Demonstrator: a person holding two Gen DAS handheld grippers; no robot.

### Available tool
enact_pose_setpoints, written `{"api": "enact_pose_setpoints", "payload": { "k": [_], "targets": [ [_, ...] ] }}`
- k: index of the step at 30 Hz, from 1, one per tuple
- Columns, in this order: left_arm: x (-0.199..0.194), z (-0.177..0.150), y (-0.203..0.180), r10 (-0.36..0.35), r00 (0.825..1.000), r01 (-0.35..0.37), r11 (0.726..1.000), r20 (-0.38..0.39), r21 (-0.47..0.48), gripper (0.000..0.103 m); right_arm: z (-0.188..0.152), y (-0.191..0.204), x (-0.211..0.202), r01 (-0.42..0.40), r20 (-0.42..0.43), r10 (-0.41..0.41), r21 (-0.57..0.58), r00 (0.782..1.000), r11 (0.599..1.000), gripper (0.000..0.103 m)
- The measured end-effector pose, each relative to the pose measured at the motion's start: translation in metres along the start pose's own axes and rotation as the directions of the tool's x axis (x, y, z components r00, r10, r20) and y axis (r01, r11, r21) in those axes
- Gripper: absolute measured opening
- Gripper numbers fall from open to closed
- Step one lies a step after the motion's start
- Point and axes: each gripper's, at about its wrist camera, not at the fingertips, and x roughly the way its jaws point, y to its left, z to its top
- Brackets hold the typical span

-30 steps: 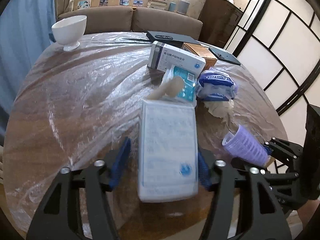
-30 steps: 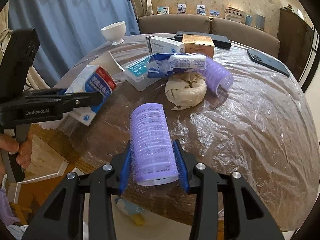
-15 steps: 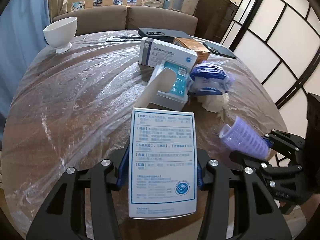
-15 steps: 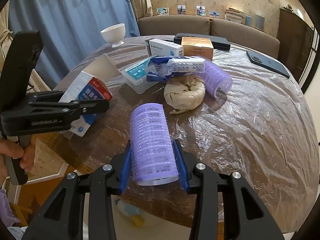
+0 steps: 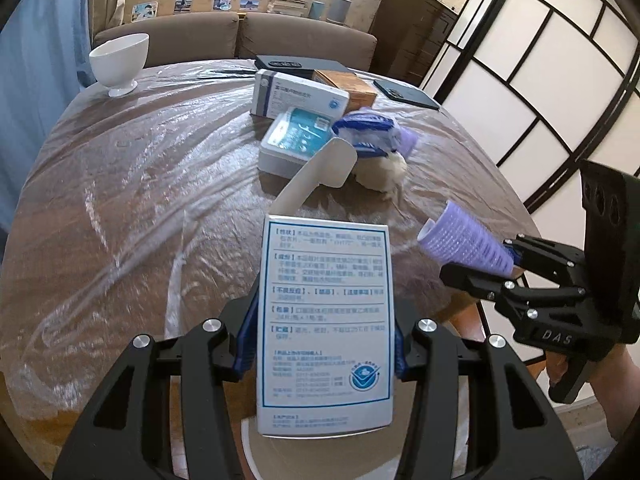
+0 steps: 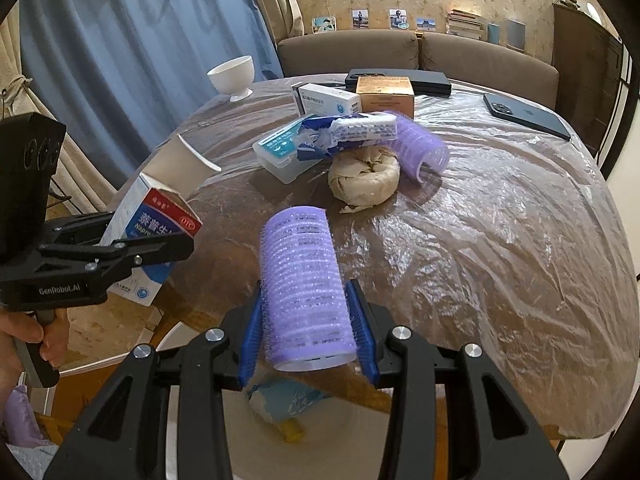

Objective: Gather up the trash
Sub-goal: 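Carry the white medicine box and purple roller with both tools over the white bin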

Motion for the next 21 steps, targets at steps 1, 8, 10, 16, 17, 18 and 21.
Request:
{"api": "enact_pose_setpoints", "payload": {
  "k": [1,8,10,16,17,18,21],
  "targets": [
    [-0.001,-0.002,-0.002,0.001,1.0,-0.001,1.0,-0.002,0.003,0.051,-0.002,0.001,-0.002,0.0,0.0,0.0,-0.001,1.0,1.0,0.039],
    [-0.008,-0.016,-0.013,0.001,1.0,-0.001,0.999,-0.014,0.037,0.051,-0.017,0.006,-0.014,-0.005,-0.011,0.005,-0.003,1.0,1.0,0.039],
    [-0.009,-0.019,-0.016,0.001,1.0,-0.001,0.999,-0.018,0.044,0.051,-0.021,0.008,-0.017,-0.008,-0.016,0.008,-0.006,1.0,1.0,0.039],
    [-0.013,-0.032,-0.025,-0.006,0.999,0.009,0.998,-0.039,0.064,0.051,-0.036,0.014,-0.025,-0.017,-0.032,0.017,-0.013,0.999,1.0,0.039],
    [-0.014,-0.033,-0.027,-0.006,0.999,0.009,0.998,-0.041,0.068,0.051,-0.038,0.015,-0.026,-0.019,-0.034,0.018,-0.014,0.999,1.0,0.039],
    [-0.014,-0.036,-0.029,-0.005,0.999,0.008,0.997,-0.044,0.075,0.051,-0.04,0.016,-0.028,-0.021,-0.036,0.02,-0.014,0.999,1.0,0.039],
    [-0.016,-0.042,-0.034,-0.005,0.999,0.01,0.996,-0.051,0.086,0.051,-0.047,0.018,-0.031,-0.024,-0.041,0.023,-0.017,0.999,1.0,0.039]
  ]
}}
